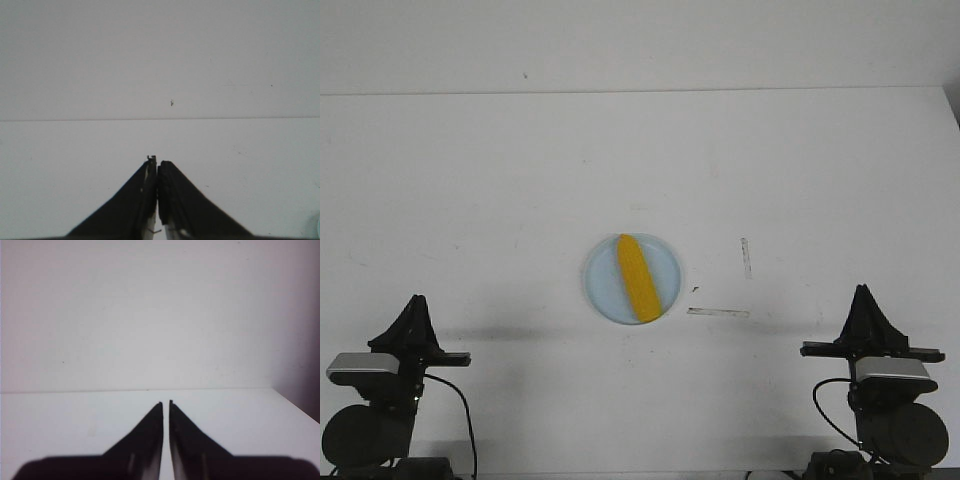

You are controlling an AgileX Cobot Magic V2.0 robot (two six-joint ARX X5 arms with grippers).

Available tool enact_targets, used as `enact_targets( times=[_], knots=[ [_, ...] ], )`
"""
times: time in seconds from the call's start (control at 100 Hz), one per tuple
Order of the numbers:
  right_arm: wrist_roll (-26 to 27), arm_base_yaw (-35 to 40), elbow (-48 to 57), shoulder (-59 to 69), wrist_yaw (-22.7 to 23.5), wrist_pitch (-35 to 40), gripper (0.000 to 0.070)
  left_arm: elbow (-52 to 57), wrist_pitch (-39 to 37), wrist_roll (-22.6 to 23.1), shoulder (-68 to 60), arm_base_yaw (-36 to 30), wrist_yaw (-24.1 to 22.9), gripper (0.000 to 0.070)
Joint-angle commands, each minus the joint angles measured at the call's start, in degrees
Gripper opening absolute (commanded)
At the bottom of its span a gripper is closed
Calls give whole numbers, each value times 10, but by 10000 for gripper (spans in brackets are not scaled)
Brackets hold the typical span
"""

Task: Place corn on plate with both arms

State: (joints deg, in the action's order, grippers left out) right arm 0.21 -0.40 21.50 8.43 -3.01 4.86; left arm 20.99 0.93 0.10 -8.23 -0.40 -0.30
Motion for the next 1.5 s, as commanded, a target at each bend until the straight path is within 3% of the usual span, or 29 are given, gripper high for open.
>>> enact_targets(
  times=[0.0,0.72,0.98,1.4,1.49],
  knots=[
    [-3,1,1,-1,0,-6,18,3,-6,5,1,1,-2,2],
    [-3,1,1,-1,0,-6,18,-13,-11,2,6,0,17,1],
    [-3,1,1,-1,0,-6,18,-98,-106,-17,17,0,24,1],
    [-3,1,1,-1,0,-6,18,-203,-144,-55,81,0,6,1],
    [-3,1,2,-1,0,-7,18,-202,-119,-57,80,0,6,1]
  ],
)
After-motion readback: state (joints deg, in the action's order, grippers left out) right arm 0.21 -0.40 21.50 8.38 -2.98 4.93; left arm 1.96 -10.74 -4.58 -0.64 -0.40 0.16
